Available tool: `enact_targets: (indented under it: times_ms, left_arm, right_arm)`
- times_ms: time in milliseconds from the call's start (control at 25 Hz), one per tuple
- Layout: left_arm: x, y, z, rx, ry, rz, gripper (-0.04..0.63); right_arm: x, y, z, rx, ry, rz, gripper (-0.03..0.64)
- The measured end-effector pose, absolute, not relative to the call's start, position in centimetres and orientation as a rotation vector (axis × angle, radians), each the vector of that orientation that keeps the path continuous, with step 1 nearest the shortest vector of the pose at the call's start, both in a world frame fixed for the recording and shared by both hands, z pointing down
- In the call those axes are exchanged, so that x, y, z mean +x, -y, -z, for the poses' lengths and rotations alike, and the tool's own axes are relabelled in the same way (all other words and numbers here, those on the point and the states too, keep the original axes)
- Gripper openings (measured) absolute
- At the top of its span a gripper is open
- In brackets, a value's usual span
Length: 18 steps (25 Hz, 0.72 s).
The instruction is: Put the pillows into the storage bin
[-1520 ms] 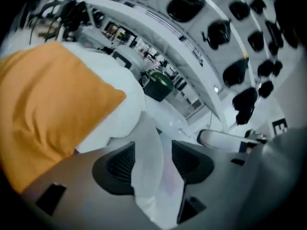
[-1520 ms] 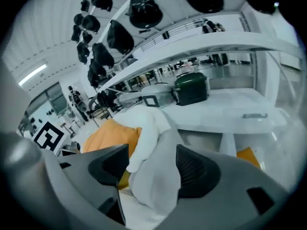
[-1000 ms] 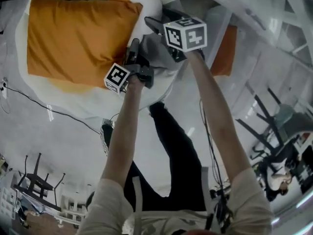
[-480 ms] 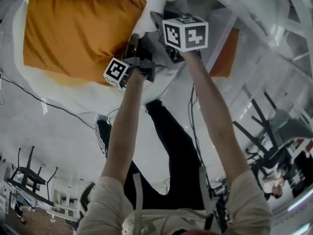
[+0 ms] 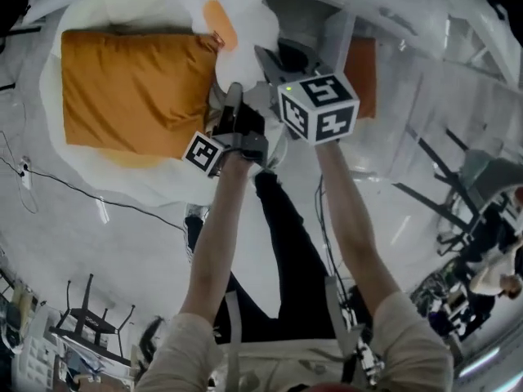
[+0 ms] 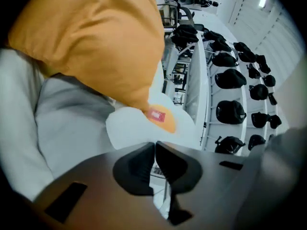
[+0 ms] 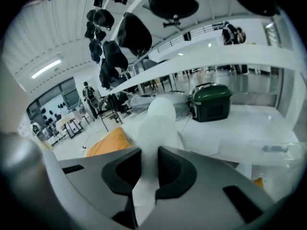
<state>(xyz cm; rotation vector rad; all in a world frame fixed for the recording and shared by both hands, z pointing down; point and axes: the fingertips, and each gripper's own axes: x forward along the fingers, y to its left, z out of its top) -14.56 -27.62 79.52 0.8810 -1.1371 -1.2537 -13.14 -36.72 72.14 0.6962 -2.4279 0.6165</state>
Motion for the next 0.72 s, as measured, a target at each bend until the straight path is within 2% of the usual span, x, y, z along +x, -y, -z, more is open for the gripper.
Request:
enact_targets:
  times_ms: [200, 360, 480, 720]
  left_arm:
    - [-12.1, 31.5, -71.7, 1.141, 1.049, 1.146, 0.014]
    - [-6.1, 35.0, -66.1, 1.469, 1.004, 0.920, 0.014]
    - [-0.4, 36.3, -64.6, 1.660, 0.941, 0.696, 0.014]
    - [11.5, 36.7, -64.4, 1.880, 0.780, 0.428, 0.014]
  right_arm:
    - [-6.0, 39.3, -64.3, 1.043, 2.525, -0.723, 0.054]
    - [3.7, 40.4, -60.4, 1.343, 2.565, -0.856, 0.054]
    - [11.3, 39.4, -60.1, 1.591, 2.522, -0.912, 0.054]
    - [24.1, 34.7, -62.8, 1.912, 2.381, -1.146, 0.054]
